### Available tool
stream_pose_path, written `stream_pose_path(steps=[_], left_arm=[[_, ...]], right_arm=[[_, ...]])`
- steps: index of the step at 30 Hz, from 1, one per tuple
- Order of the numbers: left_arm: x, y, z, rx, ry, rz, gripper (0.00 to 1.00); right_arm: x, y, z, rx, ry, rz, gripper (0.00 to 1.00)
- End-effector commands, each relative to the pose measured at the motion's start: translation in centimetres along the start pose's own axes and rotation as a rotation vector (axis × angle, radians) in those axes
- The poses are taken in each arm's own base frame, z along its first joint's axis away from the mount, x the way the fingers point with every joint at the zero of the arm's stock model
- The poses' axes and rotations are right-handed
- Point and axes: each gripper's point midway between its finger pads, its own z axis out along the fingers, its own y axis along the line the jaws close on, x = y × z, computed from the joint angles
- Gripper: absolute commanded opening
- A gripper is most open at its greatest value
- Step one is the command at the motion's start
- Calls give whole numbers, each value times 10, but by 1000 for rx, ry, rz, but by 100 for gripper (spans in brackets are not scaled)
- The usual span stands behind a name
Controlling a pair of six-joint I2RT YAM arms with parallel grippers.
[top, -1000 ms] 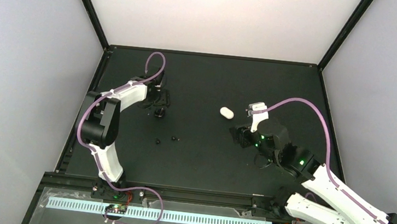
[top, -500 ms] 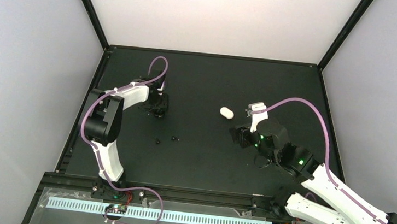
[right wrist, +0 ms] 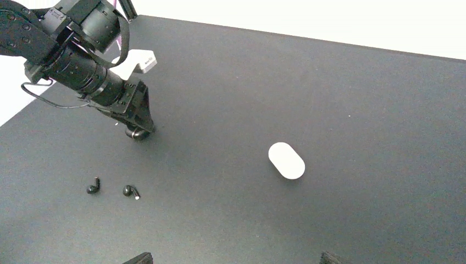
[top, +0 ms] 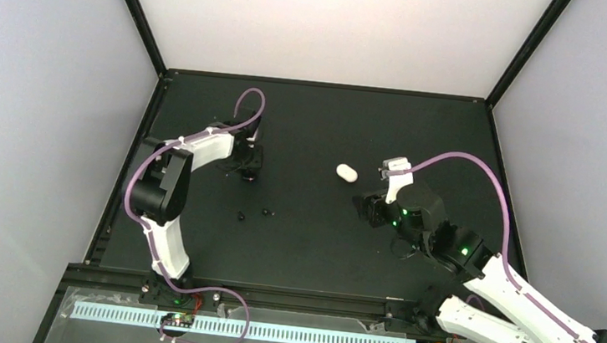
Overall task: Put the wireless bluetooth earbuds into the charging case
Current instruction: Pick up the charging case at the center of the board, then place the charging case at the center of the board.
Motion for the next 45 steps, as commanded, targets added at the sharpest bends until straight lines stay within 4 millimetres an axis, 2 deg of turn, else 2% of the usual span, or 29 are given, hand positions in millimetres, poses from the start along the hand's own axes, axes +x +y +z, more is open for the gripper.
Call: stream_pose_path(steps=[1, 7, 13, 17, 24, 26, 28, 32, 33, 36, 39, 42, 45], left_arm=[[6, -18, -25, 9, -31, 15, 29], [31, -80, -52, 106, -67, 52, 30], [71, -133, -47, 149, -46, 5, 29], [88, -151, -40, 125, -30, -53, 30], [97, -166, -31, 87, -17, -102, 30], [99, -168, -27, 74, -8, -97, 32], [103, -169, -23, 73, 6, -93, 37], [105, -171, -23, 77, 19, -58, 59], [104, -172, -25, 84, 16, -51, 66], [96, -173, -44, 113, -17, -36, 97], [87, -168, -67, 140, -57, -26, 99], [80, -136, -91, 130, -117, -45, 99], [68, -82, -119, 129, -213, -108, 99]], right_arm=[[1, -7, -3, 22, -13, 8, 79], [7, -7, -2, 16, -8, 16, 79], [21, -9, 3, 20, 19, 17, 79], [30, -11, 5, 24, 45, 24, 79], [34, -11, 3, 25, 65, 39, 79], [34, -13, 2, 30, 64, 44, 79], [34, -13, 1, 28, 64, 51, 79], [34, -12, -1, 25, 70, 58, 79], [34, -12, -1, 25, 74, 61, 79], [35, -13, -1, 26, 79, 71, 79], [37, -11, 3, 24, 88, 85, 79], [40, -5, 12, 18, 113, 100, 79], [50, 5, 28, -3, 163, 121, 79]])
